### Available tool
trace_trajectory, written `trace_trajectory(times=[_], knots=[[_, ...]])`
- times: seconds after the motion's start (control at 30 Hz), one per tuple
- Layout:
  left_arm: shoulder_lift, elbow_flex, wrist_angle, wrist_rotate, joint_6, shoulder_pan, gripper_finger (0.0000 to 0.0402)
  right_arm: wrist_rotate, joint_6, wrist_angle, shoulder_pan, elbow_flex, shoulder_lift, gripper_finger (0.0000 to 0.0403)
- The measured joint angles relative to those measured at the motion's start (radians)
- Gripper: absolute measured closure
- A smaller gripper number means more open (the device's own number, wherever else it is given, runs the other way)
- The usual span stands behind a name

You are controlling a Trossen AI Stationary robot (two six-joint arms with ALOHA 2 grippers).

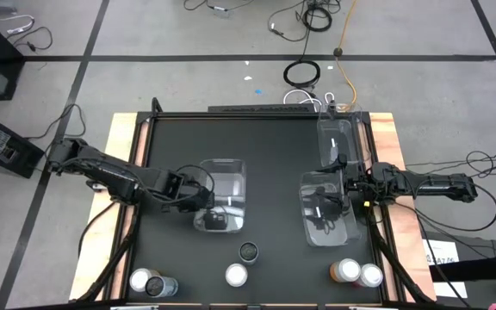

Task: Sort soda cans
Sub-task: Move the top left transparent bin to the middle left of the table

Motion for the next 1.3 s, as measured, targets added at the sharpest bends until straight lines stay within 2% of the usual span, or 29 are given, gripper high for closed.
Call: trace_trajectory(times=[0.2, 0.53, 1.3], knots=[[-0.012, -0.007, -0.020, 0.000, 0.074, 0.000, 0.0382, 0.000, 0.000, 0.001, 0.000, 0.000, 0.000, 0.0014], [-0.054, -0.011, -0.035, -0.001, 0.073, 0.000, 0.0377, 0.000, 0.000, 0.000, 0.000, 0.000, 0.000, 0.0014], [-0.054, -0.009, -0.002, -0.024, 0.020, 0.000, 0.0375, 0.000, 0.000, 0.000, 0.000, 0.000, 0.000, 0.0014]])
